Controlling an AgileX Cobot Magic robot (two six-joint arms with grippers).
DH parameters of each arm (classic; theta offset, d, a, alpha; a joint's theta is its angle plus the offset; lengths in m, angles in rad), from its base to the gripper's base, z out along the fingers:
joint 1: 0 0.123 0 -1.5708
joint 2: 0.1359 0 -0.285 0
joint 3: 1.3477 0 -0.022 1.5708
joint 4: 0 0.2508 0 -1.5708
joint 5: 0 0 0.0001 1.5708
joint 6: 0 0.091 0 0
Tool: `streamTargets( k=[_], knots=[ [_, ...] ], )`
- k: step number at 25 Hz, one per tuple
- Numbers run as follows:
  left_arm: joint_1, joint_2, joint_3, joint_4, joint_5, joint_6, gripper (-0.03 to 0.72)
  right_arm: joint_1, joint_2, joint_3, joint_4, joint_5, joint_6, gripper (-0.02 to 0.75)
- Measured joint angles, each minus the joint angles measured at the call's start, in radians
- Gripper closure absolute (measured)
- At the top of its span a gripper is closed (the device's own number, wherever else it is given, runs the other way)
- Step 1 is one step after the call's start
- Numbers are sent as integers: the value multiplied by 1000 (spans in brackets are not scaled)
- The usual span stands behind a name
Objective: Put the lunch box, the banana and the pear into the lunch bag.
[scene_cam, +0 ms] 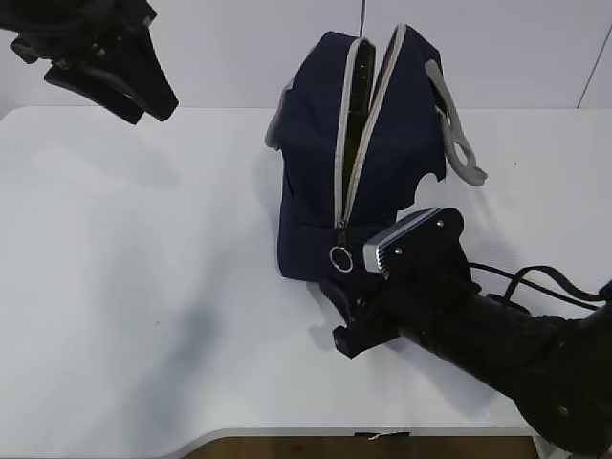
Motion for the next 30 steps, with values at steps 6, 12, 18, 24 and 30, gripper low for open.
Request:
streamTargets(
  k=[6,12,18,24,30],
  knots=[
    [0,0,0,10,0,0,358,0,46,-60,0,0,40,267],
    [0,0,0,26,0,-2,353,0,74,-80,-2,0,58,267],
    [0,0,0,26,0,-2,364,0,74,-82,-69,0,60,267],
    [0,0,0,28,0,-2,372,0,80,-86,-99,-24,60,267],
    [0,0,0,28,0,-2,377,0,109,-91,-80,-27,60,267]
  ],
)
